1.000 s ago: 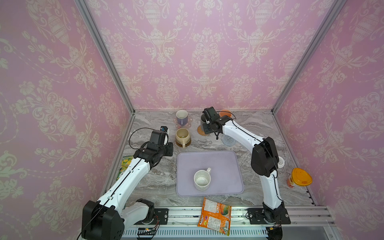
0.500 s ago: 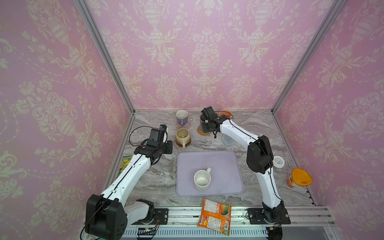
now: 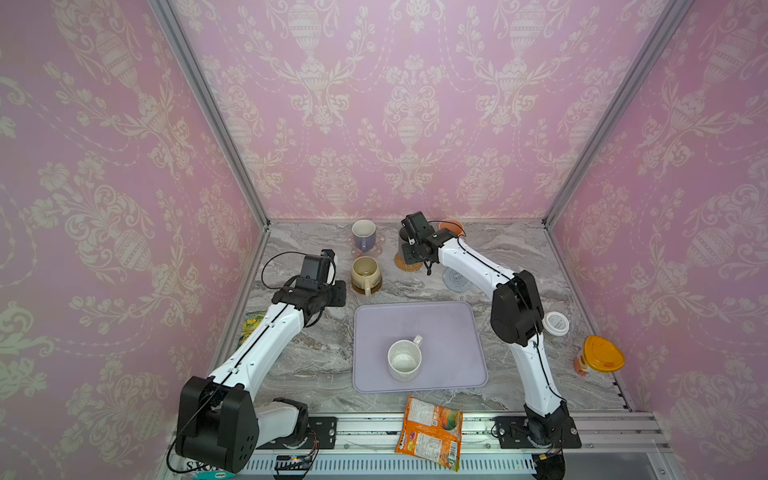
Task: Place cups on coasters
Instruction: Place the cup on the coaster.
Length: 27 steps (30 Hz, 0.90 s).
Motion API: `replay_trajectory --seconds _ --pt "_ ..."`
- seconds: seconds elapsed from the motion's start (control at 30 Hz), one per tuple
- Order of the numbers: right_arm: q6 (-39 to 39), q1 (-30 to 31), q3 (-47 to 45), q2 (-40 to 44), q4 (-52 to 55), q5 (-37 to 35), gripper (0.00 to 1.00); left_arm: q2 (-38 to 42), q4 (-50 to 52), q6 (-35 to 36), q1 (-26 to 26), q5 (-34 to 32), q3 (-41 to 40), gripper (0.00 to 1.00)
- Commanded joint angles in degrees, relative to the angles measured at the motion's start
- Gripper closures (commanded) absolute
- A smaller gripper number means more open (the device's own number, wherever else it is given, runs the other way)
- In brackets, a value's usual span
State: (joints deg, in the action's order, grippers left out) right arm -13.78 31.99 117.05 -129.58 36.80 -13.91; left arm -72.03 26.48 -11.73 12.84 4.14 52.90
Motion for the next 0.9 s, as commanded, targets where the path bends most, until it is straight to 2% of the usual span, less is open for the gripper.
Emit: replay_trajectory --seconds 0.0,0.87 --pt "-1.68 -0.04 2.4 -0.32 -2.99 -0.91 1.0 -0.51 -0.55 -1.08 -0.7 1.23 1.78 0.59" --pt "-2.58 -0.04 1.64 -1.26 -1.91 -0.12 1.0 -1.8 -0.97 -1.06 -1.07 2.27 2.02 0.59"
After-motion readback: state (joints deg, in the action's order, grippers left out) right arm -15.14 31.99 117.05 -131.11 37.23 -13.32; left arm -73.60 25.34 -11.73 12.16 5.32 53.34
